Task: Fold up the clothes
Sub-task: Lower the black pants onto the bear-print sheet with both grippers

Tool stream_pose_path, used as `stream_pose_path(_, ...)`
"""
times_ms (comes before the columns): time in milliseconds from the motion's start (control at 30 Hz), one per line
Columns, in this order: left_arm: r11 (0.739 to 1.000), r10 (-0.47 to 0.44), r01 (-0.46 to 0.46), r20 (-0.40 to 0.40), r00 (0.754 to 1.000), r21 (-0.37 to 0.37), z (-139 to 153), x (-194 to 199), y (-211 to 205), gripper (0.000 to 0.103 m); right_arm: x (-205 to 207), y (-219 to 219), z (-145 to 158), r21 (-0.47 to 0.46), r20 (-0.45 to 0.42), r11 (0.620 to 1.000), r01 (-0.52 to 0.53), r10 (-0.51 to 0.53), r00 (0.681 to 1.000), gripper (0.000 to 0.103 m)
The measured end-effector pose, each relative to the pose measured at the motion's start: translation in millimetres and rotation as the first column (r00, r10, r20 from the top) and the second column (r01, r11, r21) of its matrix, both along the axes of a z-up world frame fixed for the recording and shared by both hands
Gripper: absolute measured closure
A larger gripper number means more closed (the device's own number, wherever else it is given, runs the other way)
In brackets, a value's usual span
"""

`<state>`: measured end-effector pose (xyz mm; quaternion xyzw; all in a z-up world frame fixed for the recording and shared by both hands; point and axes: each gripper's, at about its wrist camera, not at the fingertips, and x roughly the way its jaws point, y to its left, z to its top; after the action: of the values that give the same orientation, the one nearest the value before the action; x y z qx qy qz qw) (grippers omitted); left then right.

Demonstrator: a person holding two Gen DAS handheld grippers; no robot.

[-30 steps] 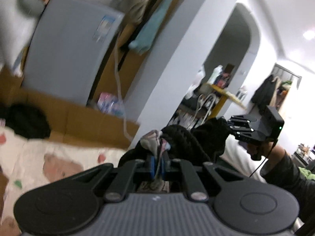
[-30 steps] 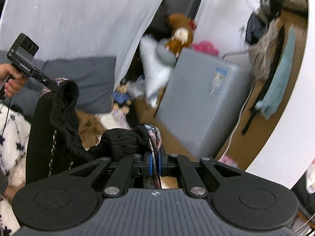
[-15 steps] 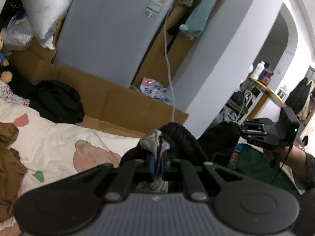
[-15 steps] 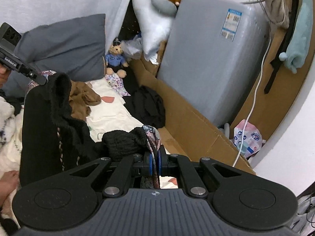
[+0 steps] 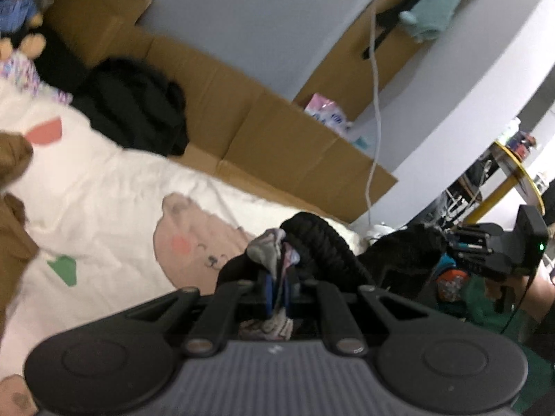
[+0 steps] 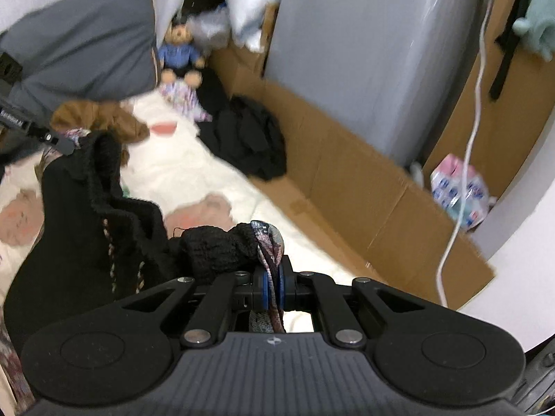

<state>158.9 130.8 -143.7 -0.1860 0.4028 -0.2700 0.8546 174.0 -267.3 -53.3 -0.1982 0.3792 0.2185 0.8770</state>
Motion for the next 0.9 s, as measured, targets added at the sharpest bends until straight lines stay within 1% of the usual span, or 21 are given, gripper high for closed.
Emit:
stream_pose_path(133,1.000,-0.005,0.005,-0.018,1.000,0.027,-24.3,18.5,-4.4,0.096,13.0,-1.1,-27.4,-0.004,-0.033,1.000,0.010,-0.011,0.999,0.097)
stream_pose_path(267,0.997,-0.011,0.015,-0.050,0.999,0.072,-49.7,29.5,-5.7,0.096,24.6,-4.3,-57.1,0.027,-0.067,0.998,0.060,-0.059,0.996,0.097)
stream_pose_path(333,0.995,-0.001,0.010,-0.090,0.996,0.102,-69.9,34.5,-5.3,0.096,29.0,-2.9,-74.8,0.027,-0.086,0.998,0.058,-0.055,0.995,0.096)
stream_pose_path(400,0.992,-0.004,0.018,-0.110,0.994,0.126,-84.2,35.7,-6.2,0.096,32.7,-1.1,-91.9,0.024,-0.115,0.997,0.067,-0.064,0.991,0.096)
stream_pose_path(433,0.990,-0.009,0.025,-0.114,0.993,0.138,-90.5,35.8,-7.0,0.096,33.8,-0.1,-95.9,0.021,-0.121,0.998,0.067,-0.064,0.991,0.096)
stream_pose_path(533,0.984,-0.030,0.049,-0.113,0.993,0.170,-107.0,33.4,-9.9,0.095,37.5,4.8,-121.2,0.000,-0.162,0.999,0.046,-0.046,0.986,0.096)
stream_pose_path(600,0.983,-0.026,0.048,-0.126,0.992,0.177,-113.4,32.0,-10.2,0.095,35.8,5.6,-127.7,0.006,-0.179,0.999,0.045,-0.043,0.983,0.096)
stream_pose_path(667,0.982,-0.024,0.049,-0.137,0.990,0.184,-121.6,29.1,-11.3,0.095,28.5,8.3,-142.1,0.014,-0.204,0.999,0.033,-0.030,0.979,0.096)
stream_pose_path(767,0.975,-0.052,0.079,-0.130,0.990,0.209,-128.3,20.4,-16.7,0.094,25.2,11.0,-154.8,0.024,-0.228,0.999,0.030,-0.023,0.973,0.095)
stream_pose_path(900,0.960,-0.098,0.125,-0.119,0.988,0.251,-130.6,11.4,-23.0,0.092,17.2,17.1,-165.2,0.010,-0.262,1.000,0.010,-0.007,0.965,0.095)
